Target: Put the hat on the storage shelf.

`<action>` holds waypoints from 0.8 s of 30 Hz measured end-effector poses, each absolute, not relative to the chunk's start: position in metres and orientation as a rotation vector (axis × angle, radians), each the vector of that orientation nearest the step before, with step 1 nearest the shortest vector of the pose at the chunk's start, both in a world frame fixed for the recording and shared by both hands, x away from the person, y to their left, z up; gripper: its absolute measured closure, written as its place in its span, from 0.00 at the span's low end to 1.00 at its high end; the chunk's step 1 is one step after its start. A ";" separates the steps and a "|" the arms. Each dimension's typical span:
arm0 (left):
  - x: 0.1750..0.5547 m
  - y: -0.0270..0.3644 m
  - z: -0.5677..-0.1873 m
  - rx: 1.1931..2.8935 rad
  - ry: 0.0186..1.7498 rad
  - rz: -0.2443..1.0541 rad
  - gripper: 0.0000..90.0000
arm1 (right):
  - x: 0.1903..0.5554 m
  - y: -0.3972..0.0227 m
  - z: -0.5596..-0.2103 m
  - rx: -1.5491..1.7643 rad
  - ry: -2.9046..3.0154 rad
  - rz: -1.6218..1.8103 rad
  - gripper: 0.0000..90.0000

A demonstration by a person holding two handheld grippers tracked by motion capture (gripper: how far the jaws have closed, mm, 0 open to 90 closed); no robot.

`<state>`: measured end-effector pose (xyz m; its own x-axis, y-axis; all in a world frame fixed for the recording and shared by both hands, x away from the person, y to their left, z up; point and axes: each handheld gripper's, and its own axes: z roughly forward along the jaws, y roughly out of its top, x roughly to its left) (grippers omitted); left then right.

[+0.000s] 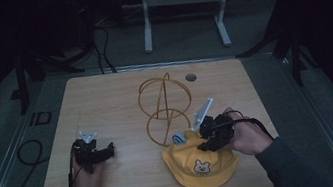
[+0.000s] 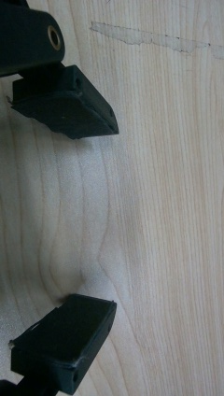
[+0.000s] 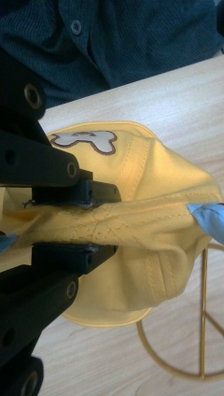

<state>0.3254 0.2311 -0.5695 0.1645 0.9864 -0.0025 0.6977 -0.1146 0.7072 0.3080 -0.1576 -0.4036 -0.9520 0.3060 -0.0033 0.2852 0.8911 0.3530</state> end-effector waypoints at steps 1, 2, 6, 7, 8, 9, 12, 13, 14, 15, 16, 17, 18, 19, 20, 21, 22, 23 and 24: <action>0.325 0.231 -0.570 1.876 1.592 0.657 0.15 | 0.309 -0.159 -0.403 0.478 2.996 0.545 0.83; 0.325 0.231 -0.570 1.877 1.591 0.656 0.15 | 0.310 -0.161 -0.402 0.486 2.991 0.547 0.83; 0.325 0.231 -0.570 1.876 1.592 0.657 0.15 | 0.315 -0.168 -0.398 0.523 2.972 0.563 0.83; 0.325 0.231 -0.570 1.878 1.591 0.657 0.15 | 0.316 -0.170 -0.398 0.533 2.965 0.566 0.84; 0.325 0.231 -0.569 1.878 1.591 0.656 0.15 | 0.318 -0.173 -0.397 0.546 2.956 0.569 0.84; 0.325 0.231 -0.570 1.877 1.592 0.656 0.15 | 0.320 -0.175 -0.397 0.554 2.950 0.570 0.84; 0.325 0.231 -0.570 1.877 1.591 0.656 0.15 | 0.323 -0.181 -0.396 0.589 2.936 0.573 0.84; 0.325 0.231 -0.569 1.877 1.592 0.655 0.15 | 0.325 -0.184 -0.396 0.603 2.928 0.578 0.84; 0.325 0.231 -0.569 1.879 1.592 0.655 0.15 | 0.326 -0.186 -0.395 0.615 2.922 0.582 0.84; 0.325 0.231 -0.569 1.879 1.592 0.656 0.15 | 0.327 -0.188 -0.395 0.618 2.917 0.586 0.84; 0.325 0.231 -0.569 1.878 1.592 0.656 0.15 | 0.327 -0.190 -0.394 0.630 2.912 0.588 0.84; 0.325 0.231 -0.569 1.877 1.592 0.655 0.15 | 0.328 -0.192 -0.393 0.638 2.903 0.588 0.84; 0.325 0.231 -0.569 1.879 1.592 0.656 0.15 | 0.329 -0.194 -0.392 0.649 2.894 0.590 0.84; 0.325 0.231 -0.569 1.878 1.592 0.656 0.15 | 0.330 -0.196 -0.391 0.659 2.886 0.586 0.84; 0.325 0.231 -0.569 1.879 1.592 0.656 0.15 | 0.331 -0.197 -0.390 0.668 2.881 0.583 0.84; 0.325 0.231 -0.569 1.879 1.592 0.655 0.15 | 0.332 -0.198 -0.390 0.670 2.878 0.582 0.84; 0.325 0.231 -0.569 1.877 1.592 0.656 0.15 | 0.333 -0.200 -0.388 0.685 2.870 0.573 0.84; 0.325 0.231 -0.569 1.879 1.592 0.656 0.15 | 0.334 -0.202 -0.387 0.692 2.863 0.568 0.84; 0.325 0.231 -0.569 1.879 1.592 0.656 0.15 | 0.336 -0.204 -0.386 0.701 2.856 0.565 0.84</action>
<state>0.3254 0.2312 -0.5694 0.1652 0.9863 -0.0024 0.6984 -0.1153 0.7064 0.3355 -0.2037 -0.3857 -0.8802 0.4718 -0.0513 0.4167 0.8200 0.3923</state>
